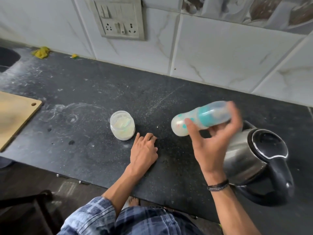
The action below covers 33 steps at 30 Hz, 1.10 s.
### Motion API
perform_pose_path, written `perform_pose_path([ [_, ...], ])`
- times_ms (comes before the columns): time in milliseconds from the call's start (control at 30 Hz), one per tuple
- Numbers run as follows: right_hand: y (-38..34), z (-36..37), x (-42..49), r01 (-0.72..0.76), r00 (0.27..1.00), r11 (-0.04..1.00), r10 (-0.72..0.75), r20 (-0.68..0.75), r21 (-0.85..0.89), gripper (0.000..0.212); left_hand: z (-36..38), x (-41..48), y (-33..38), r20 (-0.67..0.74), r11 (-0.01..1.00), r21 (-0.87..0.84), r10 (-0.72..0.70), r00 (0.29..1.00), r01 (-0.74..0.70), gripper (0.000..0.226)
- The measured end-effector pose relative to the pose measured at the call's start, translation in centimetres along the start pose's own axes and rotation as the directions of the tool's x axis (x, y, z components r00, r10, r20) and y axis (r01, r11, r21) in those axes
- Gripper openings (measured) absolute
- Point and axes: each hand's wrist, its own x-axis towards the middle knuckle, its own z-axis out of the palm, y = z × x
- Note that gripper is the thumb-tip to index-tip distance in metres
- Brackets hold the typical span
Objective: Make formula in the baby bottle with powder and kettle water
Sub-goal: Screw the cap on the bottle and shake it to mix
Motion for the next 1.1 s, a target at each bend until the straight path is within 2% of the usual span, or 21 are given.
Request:
perform_pose_path([
  [33,-0.6,-0.1,0.2,0.044,0.998,0.998,-0.042,-0.055,0.037,0.094,0.1,-0.1,0.1,0.014,1.000,-0.003,-0.004,1.000,0.004,0.049],
  [100,-0.6,0.0,0.8,0.095,0.993,0.995,-0.093,-0.066,0.018,0.092,0.2,-0.1,0.2,0.014,1.000,-0.003,-0.008,1.000,0.008,0.049],
  [200,0.0,-0.2,1.0,0.013,0.995,0.994,-0.002,0.098,-0.112,0.089,0.1,0.0,0.0,0.006,1.000,0.010,-0.001,1.000,0.001,0.049],
  [233,-0.5,-0.5,0.9,0.039,0.996,0.995,-0.031,0.090,-0.090,0.088,0.1,0.0,0.0,-0.002,1.000,0.009,0.000,1.000,0.000,0.049],
  [300,-2.1,-1.0,1.0,0.127,0.991,0.992,-0.127,-0.035,-0.005,0.095,0.1,-0.3,0.0,-0.001,1.000,-0.001,-0.005,1.000,0.005,0.048],
  [367,-2.5,-0.8,1.2,0.193,0.974,0.980,-0.196,-0.115,-0.040,0.101,0.1,-0.3,0.3,0.011,1.000,0.006,-0.004,1.000,0.004,0.049],
  [400,-1.8,-0.4,1.1,0.176,0.979,0.982,-0.183,-0.092,-0.074,0.101,0.1,-0.2,0.3,0.003,1.000,0.015,0.001,1.000,-0.001,0.049],
  [467,-0.2,0.3,0.6,0.054,0.994,0.990,-0.042,0.097,-0.128,0.092,-0.2,0.0,0.3,0.007,1.000,0.018,0.000,1.000,0.000,0.049],
  [500,0.1,0.2,0.3,0.022,0.991,0.989,-0.002,0.135,-0.148,0.089,-0.2,0.0,0.1,0.015,1.000,0.017,0.002,1.000,-0.002,0.049],
  [567,-0.1,-0.1,0.0,0.032,0.998,0.997,-0.028,0.061,-0.064,0.088,0.0,-0.2,-0.1,0.009,1.000,0.016,0.000,1.000,0.000,0.049],
  [667,-1.4,-0.5,0.2,0.160,0.980,0.987,-0.158,-0.122,0.001,0.096,0.5,-0.2,0.2,0.008,1.000,0.005,-0.015,1.000,0.015,0.049],
  [700,-0.9,-0.4,0.3,0.163,0.979,0.986,-0.165,-0.119,-0.026,0.096,0.6,-0.1,0.4,0.001,1.000,0.014,-0.012,1.000,0.012,0.049],
  [800,0.8,0.3,-0.1,-0.027,0.996,0.993,0.037,0.085,-0.114,0.088,0.4,0.1,0.0,0.023,0.999,0.026,-0.021,1.000,0.020,0.049],
  [867,0.1,0.0,-0.4,0.003,0.999,0.998,-0.001,0.039,-0.057,0.090,0.3,0.0,-0.1,0.004,1.000,0.023,-0.012,1.000,0.012,0.049],
  [933,-1.5,-0.3,-0.3,0.093,0.992,0.995,-0.089,-0.087,0.044,0.091,0.4,-0.3,0.0,0.016,1.000,0.004,-0.020,1.000,0.020,0.049],
  [1000,-1.6,-0.1,0.0,0.127,0.984,0.991,-0.120,-0.132,0.051,0.091,0.6,-0.2,0.2,0.003,1.000,0.001,-0.018,1.000,0.018,0.049],
  [1100,-0.4,0.3,-0.2,-0.005,0.994,0.998,0.012,0.104,-0.066,0.089,0.2,0.0,0.0,0.021,1.000,0.005,-0.024,0.999,0.024,0.049],
])
